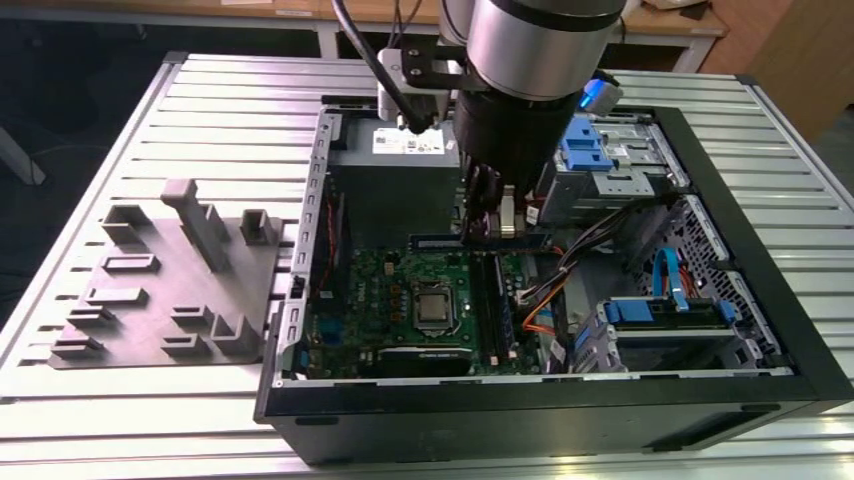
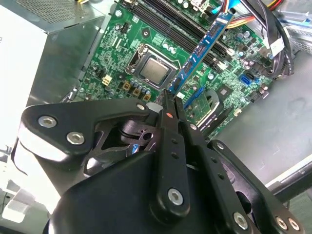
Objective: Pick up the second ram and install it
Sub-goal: 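Pick up the second ram and move it above second insertion slot, then insert the second ram into the second slot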
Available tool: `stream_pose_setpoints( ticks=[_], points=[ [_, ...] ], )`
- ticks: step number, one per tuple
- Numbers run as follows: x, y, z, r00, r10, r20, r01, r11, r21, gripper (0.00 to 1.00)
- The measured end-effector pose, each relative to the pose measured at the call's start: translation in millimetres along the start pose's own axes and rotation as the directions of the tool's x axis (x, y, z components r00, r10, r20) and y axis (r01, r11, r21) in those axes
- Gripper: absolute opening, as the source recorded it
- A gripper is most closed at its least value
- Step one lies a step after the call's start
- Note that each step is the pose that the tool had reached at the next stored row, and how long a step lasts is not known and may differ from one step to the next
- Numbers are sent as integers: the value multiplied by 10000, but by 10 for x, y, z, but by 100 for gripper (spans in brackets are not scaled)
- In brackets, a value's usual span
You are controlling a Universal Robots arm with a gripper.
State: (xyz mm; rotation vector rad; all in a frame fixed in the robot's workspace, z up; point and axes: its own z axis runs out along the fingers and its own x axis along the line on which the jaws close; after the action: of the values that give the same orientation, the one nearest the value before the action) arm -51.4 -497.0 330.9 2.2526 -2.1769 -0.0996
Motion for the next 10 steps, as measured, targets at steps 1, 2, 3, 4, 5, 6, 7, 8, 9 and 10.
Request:
stream_pose_setpoints(
  ticks=[1, 2, 3, 4, 5, 6, 7, 8, 9, 10],
  points=[
    [0, 0, 0, 10000, 0, -1, 0, 10000, -1, 10],
    [0, 0, 3, 10000, 0, 1, 0, 10000, 0, 10],
    [0, 0, 5, 10000, 0, 0, 0, 10000, 0, 10],
    [0, 0, 5, 10000, 0, 1, 0, 10000, 0, 10],
    [0, 0, 5, 10000, 0, 1, 0, 10000, 0, 10],
    [0, 0, 5, 10000, 0, 0, 0, 10000, 0, 10],
    [0, 0, 5, 10000, 0, 0, 0, 10000, 0, 10],
    [0, 0, 6, 10000, 0, 1, 0, 10000, 0, 10],
    [0, 0, 6, 10000, 0, 0, 0, 10000, 0, 10],
    [0, 0, 6, 10000, 0, 0, 0, 10000, 0, 10]
  ],
)
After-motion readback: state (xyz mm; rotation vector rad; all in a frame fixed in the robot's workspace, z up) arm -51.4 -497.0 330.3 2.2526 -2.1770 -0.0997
